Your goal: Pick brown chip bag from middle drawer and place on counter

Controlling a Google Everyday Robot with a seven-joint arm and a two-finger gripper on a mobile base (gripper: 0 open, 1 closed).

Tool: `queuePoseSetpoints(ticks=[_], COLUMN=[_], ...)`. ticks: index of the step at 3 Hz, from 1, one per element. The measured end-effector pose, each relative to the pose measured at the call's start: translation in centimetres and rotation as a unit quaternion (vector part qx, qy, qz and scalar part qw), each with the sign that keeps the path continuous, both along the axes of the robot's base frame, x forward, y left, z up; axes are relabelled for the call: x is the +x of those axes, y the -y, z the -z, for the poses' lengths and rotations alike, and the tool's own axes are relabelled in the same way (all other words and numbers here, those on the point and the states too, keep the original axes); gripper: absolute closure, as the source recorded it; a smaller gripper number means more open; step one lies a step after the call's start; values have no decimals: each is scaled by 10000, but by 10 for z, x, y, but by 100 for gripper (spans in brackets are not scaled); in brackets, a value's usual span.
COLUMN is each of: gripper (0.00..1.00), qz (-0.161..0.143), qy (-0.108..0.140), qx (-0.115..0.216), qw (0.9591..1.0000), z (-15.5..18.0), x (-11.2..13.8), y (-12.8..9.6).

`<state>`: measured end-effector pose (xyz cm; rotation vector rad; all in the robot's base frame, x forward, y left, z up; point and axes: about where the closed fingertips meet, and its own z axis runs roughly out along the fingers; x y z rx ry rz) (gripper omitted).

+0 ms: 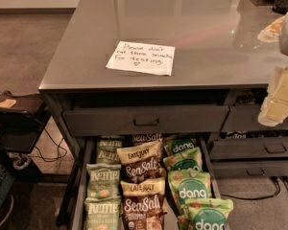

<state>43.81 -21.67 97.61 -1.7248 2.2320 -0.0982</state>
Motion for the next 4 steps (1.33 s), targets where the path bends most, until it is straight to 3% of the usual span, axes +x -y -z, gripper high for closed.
queuePoseSetpoints(ticks=[1, 2, 4], gripper=[0, 0, 0], qz=[0, 35, -182], qy=[0, 4, -43], qx=[2, 325, 1214], qw=[10000, 9995, 9924], z=[0, 15, 91], x=[0, -2, -7], y=[0, -6, -56])
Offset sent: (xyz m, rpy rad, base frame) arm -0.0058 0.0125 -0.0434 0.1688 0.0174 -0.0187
